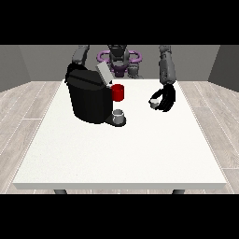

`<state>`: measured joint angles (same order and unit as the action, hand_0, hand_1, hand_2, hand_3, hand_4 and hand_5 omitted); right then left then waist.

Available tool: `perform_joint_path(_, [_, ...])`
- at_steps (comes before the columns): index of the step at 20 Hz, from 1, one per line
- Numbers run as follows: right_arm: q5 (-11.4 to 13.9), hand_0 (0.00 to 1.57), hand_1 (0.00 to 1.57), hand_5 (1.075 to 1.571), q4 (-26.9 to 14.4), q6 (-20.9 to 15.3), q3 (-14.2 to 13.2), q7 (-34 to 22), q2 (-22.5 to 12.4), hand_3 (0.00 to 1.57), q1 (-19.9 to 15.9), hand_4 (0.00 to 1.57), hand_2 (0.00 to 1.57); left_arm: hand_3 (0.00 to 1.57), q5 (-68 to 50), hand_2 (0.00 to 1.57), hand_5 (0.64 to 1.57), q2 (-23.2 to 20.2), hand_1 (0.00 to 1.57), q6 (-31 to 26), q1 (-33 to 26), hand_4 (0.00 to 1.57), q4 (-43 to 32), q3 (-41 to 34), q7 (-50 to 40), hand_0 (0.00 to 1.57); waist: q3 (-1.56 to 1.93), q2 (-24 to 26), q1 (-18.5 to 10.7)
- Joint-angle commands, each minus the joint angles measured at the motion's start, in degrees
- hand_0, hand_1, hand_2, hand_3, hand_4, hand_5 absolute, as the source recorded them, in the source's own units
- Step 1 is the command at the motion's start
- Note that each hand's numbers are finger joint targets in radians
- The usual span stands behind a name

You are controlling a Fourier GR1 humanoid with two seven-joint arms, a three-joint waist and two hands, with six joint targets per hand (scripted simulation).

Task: Insert the coffee pod into the coffee machine and close the lid

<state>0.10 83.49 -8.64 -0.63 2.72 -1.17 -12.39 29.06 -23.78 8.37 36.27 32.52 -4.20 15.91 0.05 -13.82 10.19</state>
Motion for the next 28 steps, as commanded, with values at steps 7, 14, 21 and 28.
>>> perform_joint_path(7, [0.6, 0.00, 0.00, 1.571, 0.8, -1.1, 0.6, 0.2, 1.0, 0.00, -0.5, 0.42, 0.00, 1.18, 5.8, 1.29, 1.571, 0.2, 1.17, 4.9, 1.6, 0.41, -4.2, 1.9, 1.6, 1.17, -0.08, -1.3, 0.5])
perform_joint_path(14, [-0.2, 0.00, 0.00, 1.571, -4.0, -2.0, -0.6, -2.0, 1.0, 0.00, -1.5, 0.50, 0.00, 1.39, 3.9, 1.45, 1.571, -0.3, 1.45, -6.2, 7.1, 0.62, -0.2, 2.3, 3.4, 1.45, -0.05, 4.1, -1.9])
perform_joint_path(21, [-0.1, 0.00, 0.00, 1.571, -8.0, -0.9, -0.5, 0.7, 0.7, 0.00, -2.4, 0.41, 0.00, 1.30, 4.6, 1.32, 1.571, -1.5, 1.26, -10.8, 14.1, 0.53, 2.4, 2.5, -0.9, 1.26, -0.04, 5.4, -0.8])
perform_joint_path(28, [-1.7, 0.00, 0.00, 1.571, -8.5, -3.3, 0.5, 1.1, 1.1, 0.00, -3.2, 0.48, 0.00, 1.29, 5.5, 1.33, 1.571, 0.2, 1.26, -12.5, 14.3, 0.54, 4.1, 2.9, -0.4, 1.26, -0.05, 5.6, -1.8])
